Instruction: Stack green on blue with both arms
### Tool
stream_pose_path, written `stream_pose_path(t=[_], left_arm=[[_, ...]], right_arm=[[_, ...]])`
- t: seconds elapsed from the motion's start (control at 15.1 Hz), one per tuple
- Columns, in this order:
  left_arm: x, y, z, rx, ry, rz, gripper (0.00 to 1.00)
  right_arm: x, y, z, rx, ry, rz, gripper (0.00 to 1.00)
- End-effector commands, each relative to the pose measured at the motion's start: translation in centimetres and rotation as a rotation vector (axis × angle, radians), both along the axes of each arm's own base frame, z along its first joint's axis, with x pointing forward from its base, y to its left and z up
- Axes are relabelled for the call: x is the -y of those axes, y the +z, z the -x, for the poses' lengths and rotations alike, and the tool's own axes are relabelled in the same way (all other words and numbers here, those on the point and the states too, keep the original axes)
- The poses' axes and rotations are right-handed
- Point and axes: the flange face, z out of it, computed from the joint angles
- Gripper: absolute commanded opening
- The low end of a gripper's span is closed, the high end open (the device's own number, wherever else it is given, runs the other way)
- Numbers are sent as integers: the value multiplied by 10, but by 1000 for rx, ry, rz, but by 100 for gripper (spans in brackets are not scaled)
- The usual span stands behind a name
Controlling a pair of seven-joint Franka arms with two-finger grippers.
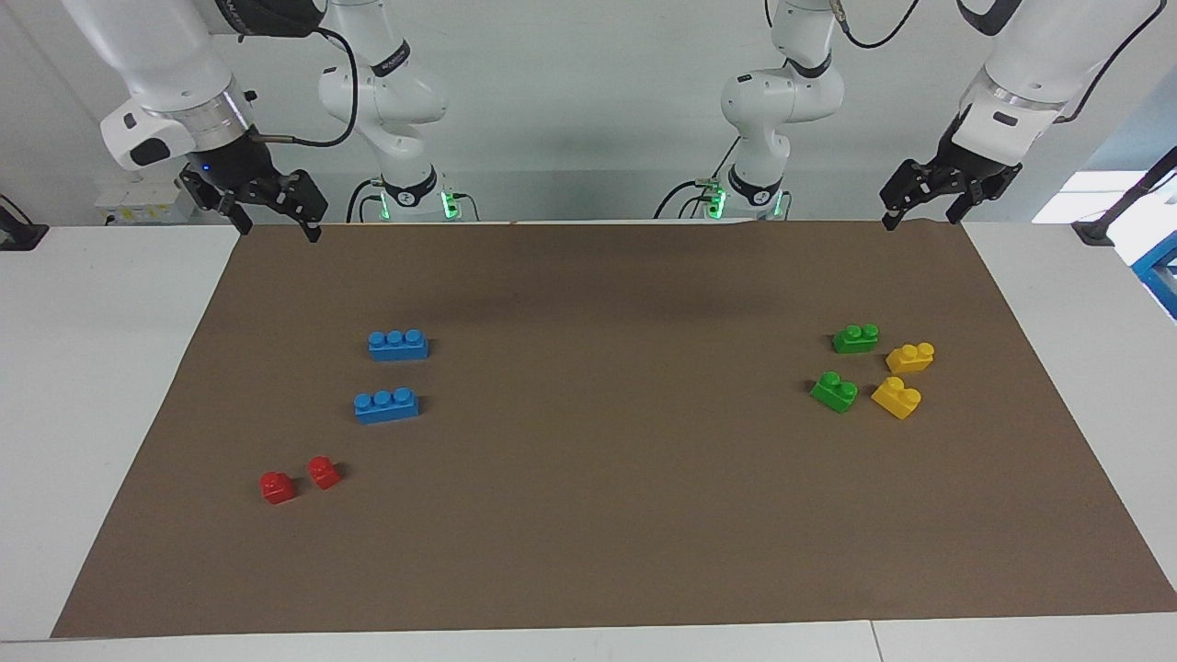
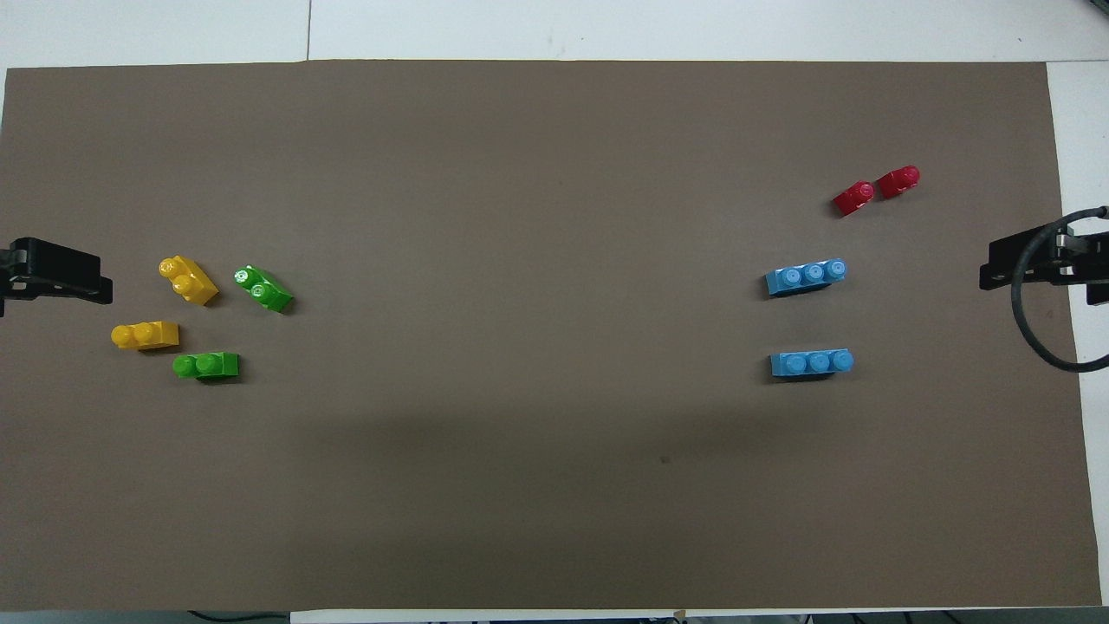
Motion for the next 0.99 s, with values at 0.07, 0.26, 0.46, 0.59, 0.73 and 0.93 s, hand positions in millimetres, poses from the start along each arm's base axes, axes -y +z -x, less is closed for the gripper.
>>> stream_pose_path(t=[0.07,0.26,0.46,0.59,0.73,0.93], left_arm=[[0,4,-4,15,-11,20,100],[0,4,-4,15,-11,20,100],[0,4,-4,13,-11,20,100],[0,4,-4,13,-11,20,100],[0,4,-4,13,-11,20,100],[-1,1,-3,10,6,19,100]], right_arm=[[-1,0,8,14,-9,4,100],[1,2,6,19,-13,4,100],[0,4,4,40,-23,3,100],[1,2,4,37,-55,4,100],[7,-7,8,20,-180,0,99],[20,-23,7,-3,-506,-100,98]])
